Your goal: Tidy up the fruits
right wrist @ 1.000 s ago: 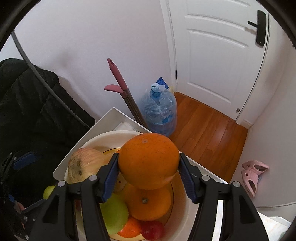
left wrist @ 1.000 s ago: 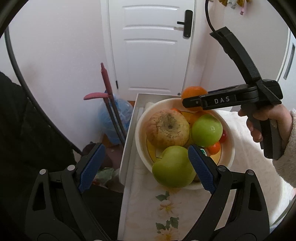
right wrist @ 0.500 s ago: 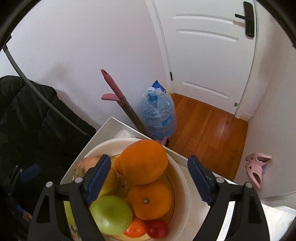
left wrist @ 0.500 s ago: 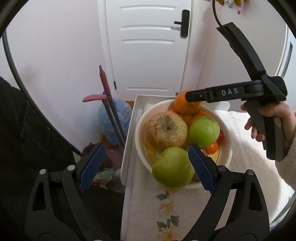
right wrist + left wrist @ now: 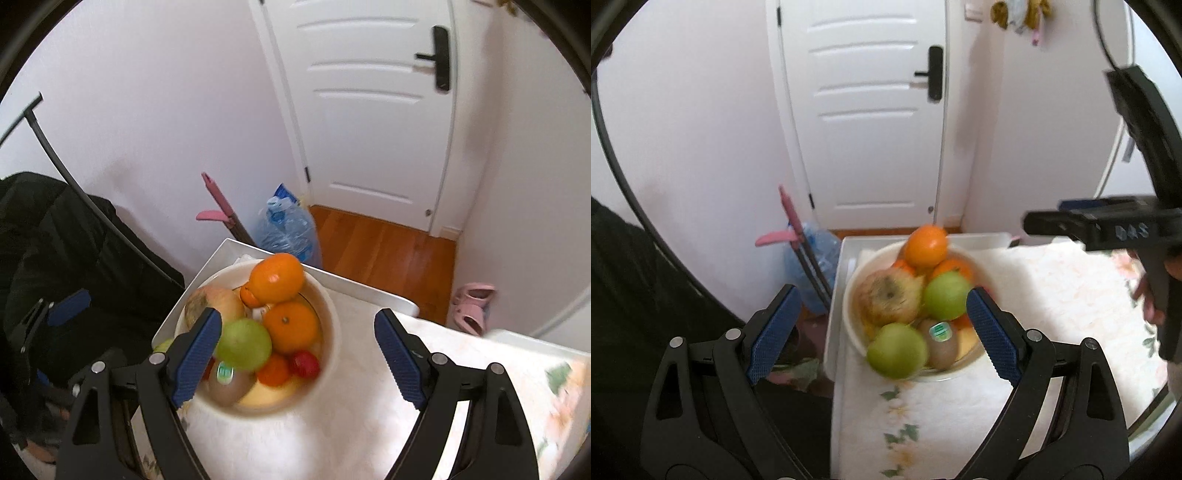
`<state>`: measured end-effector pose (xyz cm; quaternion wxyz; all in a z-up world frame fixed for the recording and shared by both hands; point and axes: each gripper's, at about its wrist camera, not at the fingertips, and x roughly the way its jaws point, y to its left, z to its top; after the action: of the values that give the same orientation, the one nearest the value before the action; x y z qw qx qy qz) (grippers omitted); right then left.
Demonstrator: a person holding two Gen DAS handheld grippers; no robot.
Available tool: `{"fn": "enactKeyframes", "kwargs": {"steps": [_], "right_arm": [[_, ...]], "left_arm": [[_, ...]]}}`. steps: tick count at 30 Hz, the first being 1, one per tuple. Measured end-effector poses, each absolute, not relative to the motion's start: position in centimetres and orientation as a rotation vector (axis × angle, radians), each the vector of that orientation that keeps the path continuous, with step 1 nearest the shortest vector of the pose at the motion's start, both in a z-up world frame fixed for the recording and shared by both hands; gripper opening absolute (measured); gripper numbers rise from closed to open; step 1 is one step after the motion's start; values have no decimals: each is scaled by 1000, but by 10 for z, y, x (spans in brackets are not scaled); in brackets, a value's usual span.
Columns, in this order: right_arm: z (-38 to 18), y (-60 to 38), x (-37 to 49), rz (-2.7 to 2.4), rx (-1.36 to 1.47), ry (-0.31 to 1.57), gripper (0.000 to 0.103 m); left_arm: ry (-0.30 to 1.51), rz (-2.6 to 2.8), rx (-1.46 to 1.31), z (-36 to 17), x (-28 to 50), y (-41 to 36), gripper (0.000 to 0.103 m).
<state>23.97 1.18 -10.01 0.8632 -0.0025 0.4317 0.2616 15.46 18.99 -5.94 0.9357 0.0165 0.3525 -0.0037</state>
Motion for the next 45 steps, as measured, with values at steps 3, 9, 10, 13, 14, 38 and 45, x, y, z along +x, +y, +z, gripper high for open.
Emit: {"fn": "enactKeyframes", "kwargs": {"steps": [3, 9, 10, 13, 14, 38, 45], "right_arm": [[-79, -14, 213, 499, 5, 882, 82], [-44, -73, 150, 364, 9, 826, 82], [-41, -82, 141, 342, 13, 821, 82], [-32, -107, 113, 275, 16, 796, 82], [-30, -113, 106, 257, 17, 788, 82], [-20, -162, 20, 83, 59, 689, 102], [-19, -165, 19, 76, 60, 681, 102]], "left_arm": [[686, -16, 40, -38, 145, 172, 96], [623, -27, 32, -1, 114, 131, 97], [616, -33, 27, 4, 109, 125, 99], [584, -44, 21, 15, 92, 110, 103], [577, -52, 19, 18, 86, 105, 103], [548, -57, 61, 25, 34, 56, 103], [546, -52, 58, 24, 34, 57, 103]]}}
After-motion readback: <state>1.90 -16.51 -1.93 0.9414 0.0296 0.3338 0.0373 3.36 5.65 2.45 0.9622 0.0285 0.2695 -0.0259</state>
